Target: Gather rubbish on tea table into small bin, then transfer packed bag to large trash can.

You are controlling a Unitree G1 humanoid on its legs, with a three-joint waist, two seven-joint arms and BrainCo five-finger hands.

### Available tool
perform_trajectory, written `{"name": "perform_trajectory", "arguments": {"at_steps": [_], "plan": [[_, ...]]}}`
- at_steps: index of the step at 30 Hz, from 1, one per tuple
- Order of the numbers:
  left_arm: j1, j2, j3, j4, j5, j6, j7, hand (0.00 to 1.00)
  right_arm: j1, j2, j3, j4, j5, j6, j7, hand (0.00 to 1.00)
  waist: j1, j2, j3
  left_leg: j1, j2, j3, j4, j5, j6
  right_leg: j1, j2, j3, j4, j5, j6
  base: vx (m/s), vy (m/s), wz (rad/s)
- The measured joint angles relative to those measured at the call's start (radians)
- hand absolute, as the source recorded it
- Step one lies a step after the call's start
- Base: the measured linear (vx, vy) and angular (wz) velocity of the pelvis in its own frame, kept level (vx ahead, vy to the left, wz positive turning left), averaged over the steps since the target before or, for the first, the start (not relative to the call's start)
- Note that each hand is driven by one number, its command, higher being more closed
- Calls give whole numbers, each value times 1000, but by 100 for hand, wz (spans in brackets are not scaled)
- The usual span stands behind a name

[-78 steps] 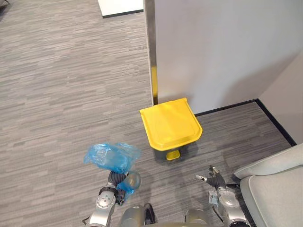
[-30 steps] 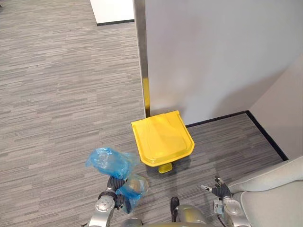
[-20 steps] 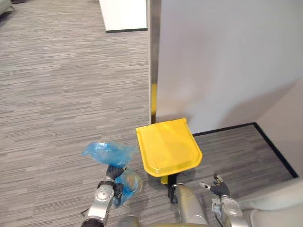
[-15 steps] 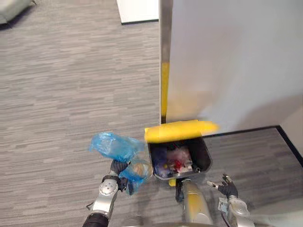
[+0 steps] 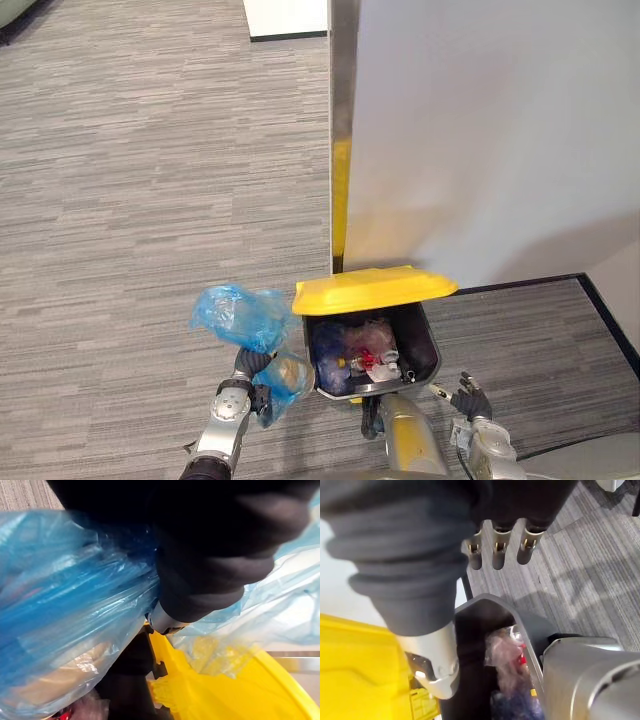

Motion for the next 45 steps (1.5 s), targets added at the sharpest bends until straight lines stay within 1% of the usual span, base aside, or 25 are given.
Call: {"name": "perform_trajectory", "arguments": {"at_steps": [2, 3, 4, 7, 8, 10, 11, 14, 18, 22, 24, 25, 28, 36, 41, 45], "plan": [[0, 1, -6, 1, 0, 0, -2, 100, -24, -3, 51, 0, -1, -1, 8, 0, -1, 4, -3, -15, 4, -21, -18, 0, 0, -4, 6, -6, -24, 13, 15, -28, -34, 22], [0, 1, -8, 1, 0, 0, -3, 100, -39, -4, 74, 0, -1, -2, 13, 0, 0, 6, -4, -22, 6, -24, -25, 0, 1, -6, 12, -3, -36, 21, 16, -76, -38, 22], [-1, 1, -11, 3, 1, 0, -5, 100, -62, -6, 101, -2, -1, -4, 18, 0, 0, 13, -9, -34, 11, -28, -42, -2, 1, -11, 18, -3, -59, 38, 19, -80, -26, 19], [-5, 2, -17, 2, 1, -6, -15, 100, -122, -19, 163, -4, -4, -8, 21, 0, -1, 19, -10, -67, 12, -54, -64, -12, 7, -30, 21, 1, -86, 66, 20, -96, -7, 24], [-2, 3, -17, 2, 1, -6, -18, 100, -143, -25, 186, -9, -11, -9, 21, 0, 3, 19, -10, -78, 9, -62, -65, -12, 6, -33, 22, 8, -97, 75, 27, -136, -2, 22], [0, 7, -16, -1, 1, -8, -18, 100, -188, -42, 237, -52, -30, -15, 21, 0, 6, 23, -10, -106, 7, -77, -45, -12, 6, -33, 24, 15, -123, 94, 20, -110, 8, 17], [-1, 11, -15, -5, 1, -11, -18, 100, -226, -55, 261, -69, -37, -22, 21, 0, 5, 28, -9, -119, 9, -81, -40, -12, 6, -34, 25, 13, -138, 104, 25, -71, 14, 6], [-1, 11, -15, -28, -1, -17, -17, 100, -292, -89, 275, -98, -49, -30, 21, 0, 10, 36, -5, -136, 13, -89, -29, -12, 6, -34, 33, 14, -158, 117, 23, -36, 11, 5], [-1, 18, -16, -67, -9, -21, -16, 100, -395, -177, 278, -100, -77, -36, 18, 0, 31, 40, -2, -163, 19, -103, -2, -12, 5, -34, 34, 4, -168, 123, 19, -8, 12, 8], [0, 55, -17, -94, -33, -23, -13, 100, -498, -269, 299, -89, -78, -35, 14, 0, 32, 43, 1, -174, 24, -115, 9, -16, 0, -33, 34, -2, -170, 122, 20, -13, 11, 8], [1, 62, -18, -115, -55, -33, -10, 100, -543, -307, 298, -80, -77, -33, 9, 0, 32, 47, 5, -188, 32, -121, 30, -29, -2, -33, 41, -2, -172, 122, 20, -29, 7, 6], [2, 64, -24, -130, -69, -43, -6, 100, -564, -329, 297, -80, -75, -32, 2, 0, 38, 48, 9, -190, 35, -123, 38, -33, -3, -32, 46, 0, -172, 122, 19, 0, 0, 0], [9, 69, -52, -169, -98, -48, -5, 100, -598, -364, 295, -80, -62, -32, -7, 0, 54, 49, 12, -190, 38, -122, 39, -33, -3, -32, 51, 1, -172, 122, 19, 0, 0, 0], [41, 87, -101, -284, -170, -62, -26, 100, -646, -376, 296, -40, -18, -33, -7, 0, 54, 45, 39, -189, 44, -125, 62, -42, 8, -11, 58, 3, -185, 127, 19, -27, 14, 2], [44, 98, -163, -343, -211, -63, -62, 100, -669, -375, 297, -15, -14, -33, -5, 0, 57, 44, 48, -190, 41, -125, 64, -46, 12, -10, 57, 9, -186, 129, 22, -30, 22, 0], [23, 97, -215, -380, -228, -64, -65, 100, -690, -375, 307, -6, -12, -32, -5, 0, 54, 43, 72, -194, 36, -125, 75, -46, 13, -10, 55, 14, -185, 129, 22, -27, 33, 0]]}}
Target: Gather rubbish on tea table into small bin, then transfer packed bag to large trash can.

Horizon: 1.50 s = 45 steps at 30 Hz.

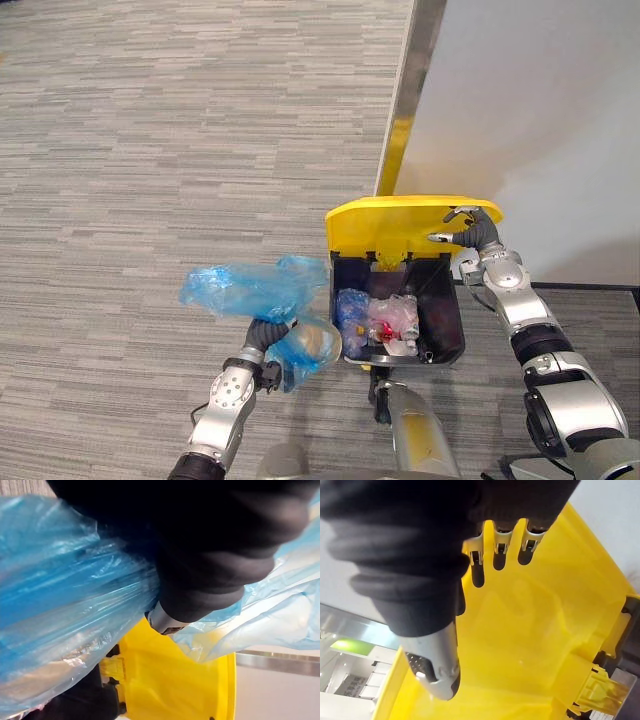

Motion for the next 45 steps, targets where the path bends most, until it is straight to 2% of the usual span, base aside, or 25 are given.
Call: {"name": "perform_trajectory", "arguments": {"at_steps": [5, 9, 11, 13, 15, 17, 19, 20, 23, 32, 37, 42, 43, 45], "plan": [[-87, -8, -122, -23, -18, -10, 1, 100, -81, 0, 19, 45, 14, 12, -3, 0, -1, -4, 30, -15, -5, 5, 33, 0, 0, 0, -2, 9, 2, 3, -4, -18, 19, 0], [-205, -26, -202, -21, -15, -19, 4, 100, -153, 0, 81, 46, 14, 15, -17, 0, -5, -20, 82, -30, -20, 24, 69, -3, 1, -10, -5, 32, 6, 13, -7, -46, 24, -10], [-264, -33, -225, -7, -11, -20, 16, 100, -198, -1, 95, 46, 14, 19, -21, 0, -11, -19, 109, -47, -21, 29, 99, -22, -3, -20, -4, 38, 9, 22, -5, -57, 24, -13], [-327, -44, -239, 36, -2, -20, 29, 100, -238, 0, 121, 44, 14, 20, -22, 0, -29, -23, 126, -73, -22, 32, 131, -47, -6, -39, -5, 42, 14, 31, 0, -88, 37, -7], [-415, -52, -264, 115, 26, -19, 50, 100, -269, 0, 125, 32, 14, 22, -22, 0, -29, -35, 152, -97, -30, 48, 170, -59, -3, -56, -6, 61, 19, 48, -4, -115, 46, -17], [-501, -62, -281, 179, 36, -17, 72, 100, -302, -2, 127, -1, 15, 28, -26, 0, -40, -38, 194, -125, -33, 50, 221, -78, -1, -65, -8, 68, 19, 60, 4, -105, 33, -9], [-561, -67, -295, 217, 53, -16, 92, 100, -314, -1, 143, -48, 16, 30, -31, 0, -50, -42, 205, -177, -31, 49, 270, -96, -1, -96, -10, 70, 20, 70, 15, -93, 7, -2], [-601, -82, -298, 252, 65, -15, 99, 100, -316, 0, 147, -87, 17, 30, -36, 0, -52, -42, 219, -199, -28, 49, 297, -106, 0, -108, -8, 71, 20, 77, 21, -92, -4, -5], [-672, -129, -311, 329, 88, 3, 127, 100, -317, 15, 159, -171, 25, 31, -45, 0, -50, -48, 228, -256, -16, 53, 350, -126, -4, -149, -1, 75, 24, 92, 9, -61, -20, -11], [-824, -238, -299, 520, 145, 27, 138, 100, -324, 75, 246, -429, 57, 32, -69, 0, -53, -55, 239, -375, 23, 89, 454, -174, -15, -274, 33, 97, 74, 94, 6, 5, -46, -16], [-874, -253, -192, 579, 183, 51, 160, 100, -389, 83, 317, -531, 75, 25, -73, 0, -56, -62, 279, -456, 56, 123, 550, -224, -15, -357, 70, 121, 109, 103, -6, 10, -8, -28], [-908, -252, -87, 608, 210, 72, 182, 100, -427, 90, 355, -596, 78, -14, -83, 0, -55, -62, 284, -550, 76, 124, 612, -250, -19, -446, 86, 122, 136, 106, -11, 20, -19, -13], [-910, -251, -67, 608, 221, 80, 191, 0, -434, 102, 359, -604, 79, -16, -87, 0, -55, -62, 285, -562, 76, 124, 618, -251, -19, -460, 87, 122, 141, 106, -11, 43, -18, -1], [-910, -251, -45, 608, 224, 95, 201, 0, -436, 116, 359, -604, 88, -30, -89, 0, -54, -62, 285, -576, 79, 124, 623, -251, -19, -470, 87, 121, 142, 106, -11, 47, -16, 1]]}}
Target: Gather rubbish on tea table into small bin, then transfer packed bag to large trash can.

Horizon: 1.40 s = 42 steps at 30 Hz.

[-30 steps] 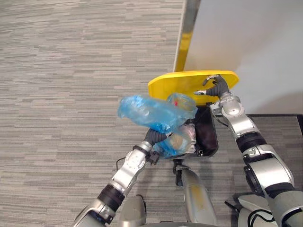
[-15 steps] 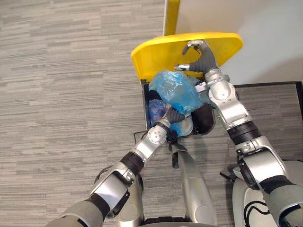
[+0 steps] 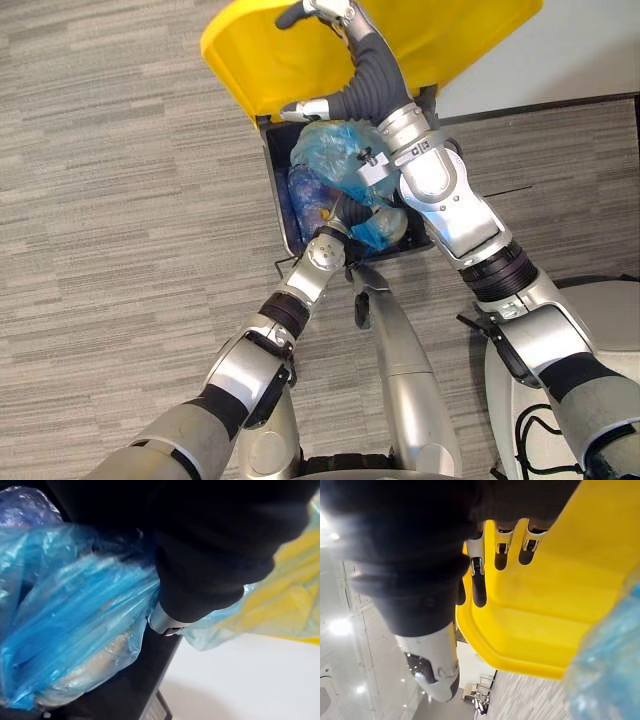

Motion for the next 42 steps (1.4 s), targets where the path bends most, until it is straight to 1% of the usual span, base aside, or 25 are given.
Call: {"name": "perform_trajectory", "arguments": {"at_steps": [5, 8, 11, 14, 19, 21, 24, 26, 28, 30, 32, 33, 35, 37, 38, 40, 41, 42], "plan": [[0, 0, 48, 0, 40, 10, 18, 0, 0, 3, 0, 0, 5, -3, -1, 0, 1, 0, 0, -8, 0, -6, 3, -1, 1, -2, -4, -3, 0, 0, 0, 30, -5, 3], [0, 0, 59, 0, 55, 19, 17, 0, 0, 5, -1, 0, 5, -4, -1, 0, 1, 0, 0, -10, 0, -10, 3, 0, 1, -2, -4, -5, 0, 0, 0, 21, -9, 2], [-1, -1, 62, -1, 97, 20, 16, 0, 0, 12, -2, 1, 4, -4, -2, 0, 1, 1, 0, -10, 0, -10, 3, 0, 1, -2, -5, -6, 0, 0, 0, 0, 0, 0], [1, -1, 79, -1, 137, 43, 15, 0, 2, 13, -2, 1, -1, -4, -1, 0, 1, 1, -1, -10, 0, -11, 3, 0, 1, -1, -5, -7, 0, 0, 0, 21, -13, 0], [1, -1, 91, -1, 155, 42, 15, 0, 12, 12, 0, 1, -27, -4, 1, 0, 2, 2, -2, -4, 0, -10, 3, 0, 1, 5, -5, -7, 0, 0, -1, 6, -4, 0], [3, 1, 91, -1, 155, 43, 14, 0, 26, 12, 3, 7, -35, -4, 3, 0, 2, 2, -2, 12, 1, -10, 3, 0, 1, 21, -5, -9, 0, 0, -2, 16, -6, 0], [13, 8, 85, -20, 156, 42, 14, 0, 74, 1, 14, 26, -58, -3, 8, 0, 4, 4, -4, 57, 5, -14, -2, 0, 1, 69, -6, -17, -2, 0, -12, 15, -4, 7], [61, 30, 46, -79, 154, 36, 13, 0, 123, -9, 36, 27, -90, -3, 26, 0, 10, 5, -30, 72, 0, -12, -10, 0, 1, 81, -10, -16, -4, 1, -20, -1, -11, 4], [91, 47, 10, -106, 151, 34, 12, 0, 167, -11, 39, 27, -118, -3, 30, 0, 19, 7, -33, 99, -1, -15, -24, 4, -5, 105, -13, -21, -7, 0, -24, 10, -27, 10], [139, 60, -24, -153, 137, 24, -3, 0, 230, -24, 39, 26, -157, -3, 35, 0, 29, 7, -35, 138, -11, -21, -58, 22, -5, 142, -26, -28, -12, -7, -33, 18, -49, 23], [182, 76, -32, -195, 116, 6, -7, 0, 277, -26, 39, 25, -196, -2, 47, 0, 35, 7, -38, 167, -12, -23, -86, 35, -10, 172, -30, -34, -29, -6, -33, 8, -45, 20], [220, 92, -49, -233, 103, -7, -7, 0, 322, -26, 37, 24, -224, -2, 49, 0, 37, 7, -51, 180, -16, -29, -108, 48, -11, 189, -37, -42, -39, -7, -33, 5, -57, 26], [284, 123, -58, -283, 68, -30, -14, 0, 419, -28, 14, 24, -263, -2, 54, 0, 51, 8, -72, 215, -35, -44, -160, 76, -13, 220, -57, -52, -49, -11, -37, 19, -60, 34], [342, 148, -54, -326, 32, -51, -32, 0, 493, -28, -14, 30, -296, 0, 69, 0, 57, 10, -79, 256, -47, -55, -205, 101, -15, 256, -69, -57, -65, -13, -35, 11, -59, 32], [382, 179, -37, -342, 12, -57, -44, 0, 518, -28, -20, 56, -314, 0, 71, 0, 57, 11, -86, 273, -50, -67, -227, 112, -13, 284, -75, -69, -85, -18, -26, -7, -62, 32], [448, 207, -1, -344, -25, -73, -51, 0, 558, -29, -43, 104, -355, 1, 74, 0, 57, 14, -94, 309, -51, -82, -264, 122, -5, 335, -74, -87, -128, -11, -20, -29, -53, 28], [508, 219, 33, -352, -52, -74, -58, 0, 597, -31, -69, 132, -383, 3, 82, 0, 57, 12, -123, 312, -52, -90, -290, 134, 1, 346, -74, -94, -156, -3, -11, -19, -48, 24], [536, 224, 52, -355, -66, -75, -64, 0, 614, -33, -82, 141, -397, 6, 88, 0, 59, 13, -130, 318, -52, -94, -306, 140, 5, 356, -74, -97, -173, 2, -6, 2, -52, 25]]}}
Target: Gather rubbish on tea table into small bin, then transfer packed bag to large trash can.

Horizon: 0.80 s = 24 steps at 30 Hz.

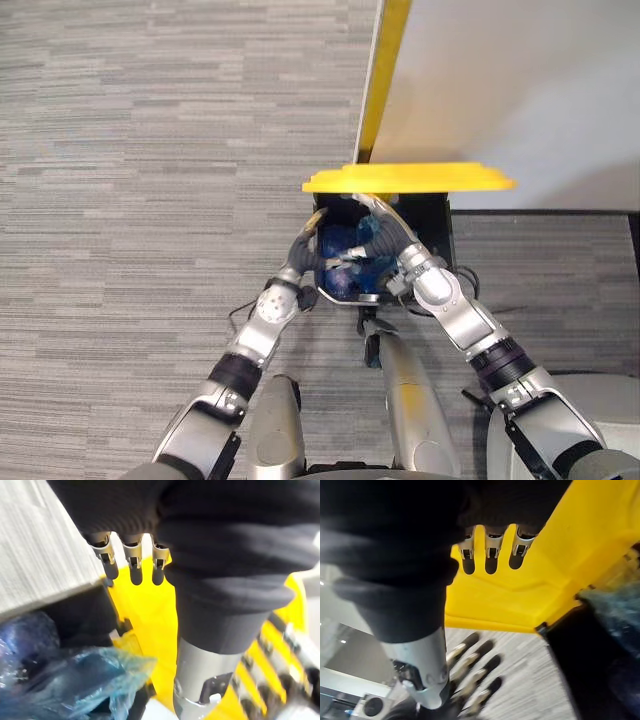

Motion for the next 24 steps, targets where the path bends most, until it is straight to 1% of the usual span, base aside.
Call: {"name": "perform_trajectory", "arguments": {"at_steps": [1, 2, 5, 6, 9, 11, 12, 14, 17, 18, 22, 24], "plan": [[49, 14, 34, 0, -21, -1, -8, 0, 26, -5, -20, 17, -25, 2, 4, 0, 0, 1, -2, 21, -1, -6, -30, 14, 2, 26, 0, -7, -28, 10, -8, 13, -38, 17], [67, 19, 46, 0, -25, -1, -9, 0, 35, -6, -25, 21, -33, 5, 6, 0, 1, 1, -3, 29, -1, -7, -40, 19, 1, 34, 0, -9, -34, 12, -10, 18, -47, 18], [194, 51, 132, 12, -48, -2, -29, 0, 101, -9, -93, 37, -74, 10, 21, 0, 5, 3, -14, 75, -2, -10, -107, 53, -10, 67, 0, -16, -57, 14, -9, 29, -41, 9], [209, 55, 147, 33, -48, -2, -30, 0, 109, -12, -102, 48, -78, 10, 23, 0, 5, 2, -15, 86, -3, -10, -117, 59, -14, 76, -1, -16, -57, 13, -8, 25, -30, 5], [247, 56, 192, 95, -46, -2, -31, 0, 137, -13, -123, 74, -98, 10, 27, 0, 6, 2, -25, 108, -4, -9, -128, 63, -14, 93, -1, -17, -60, 11, -8, 0, 0, 0], [276, 57, 235, 159, -35, -1, -39, 0, 171, -13, -126, 88, -106, 9, 35, 0, 6, -2, -49, 122, -6, -7, -135, 61, -11, 106, 0, -16, -66, 11, -8, 0, 0, 0], [286, 57, 241, 176, -34, -1, -45, 0, 176, -11, -126, 96, -107, 8, 41, 0, 6, -2, -50, 132, -6, -7, -140, 61, -11, 115, 0, -16, -68, 11, -8, 0, 0, 0], [311, 57, 248, 220, -15, 1, -52, 0, 212, -1, -125, 114, -108, 8, 49, 0, 6, -10, -78, 146, -10, -8, -156, 66, -4, 126, -1, -17, -73, 11, -8, -22, -7, 4], [316, 56, 248, 266, -9, 3, -59, 0, 233, 5, -130, 130, -108, 3, 49, 0, 8, -14, -82, 163, -9, -18, -155, 67, -5, 148, -7, -25, -73, 9, -7, -17, -4, 11], [316, 56, 248, 278, 8, 3, -67, 0, 244, 11, -140, 143, -108, 0, 49, 0, 4, -16, -84, 168, -9, -33, -153, 67, -6, 161, -13, -38, -72, 5, -4, -39, -1, 22], [318, 58, 248, 297, 28, 3, -72, 0, 259, 48, -163, 146, -110, -1, 48, 0, 5, -41, -99, 175, -10, -33, -140, 68, -7, 173, -15, -36, -72, 5, -3, -71, 4, 4], [324, 56, 248, 305, 28, 3, -72, 0, 264, 63, -163, 147, -110, -2, 47, 0, 5, -47, -100, 181, -8, -32, -117, 65, -9, 187, -10, -35, -74, 9, 3, -56, 14, -8]]}}
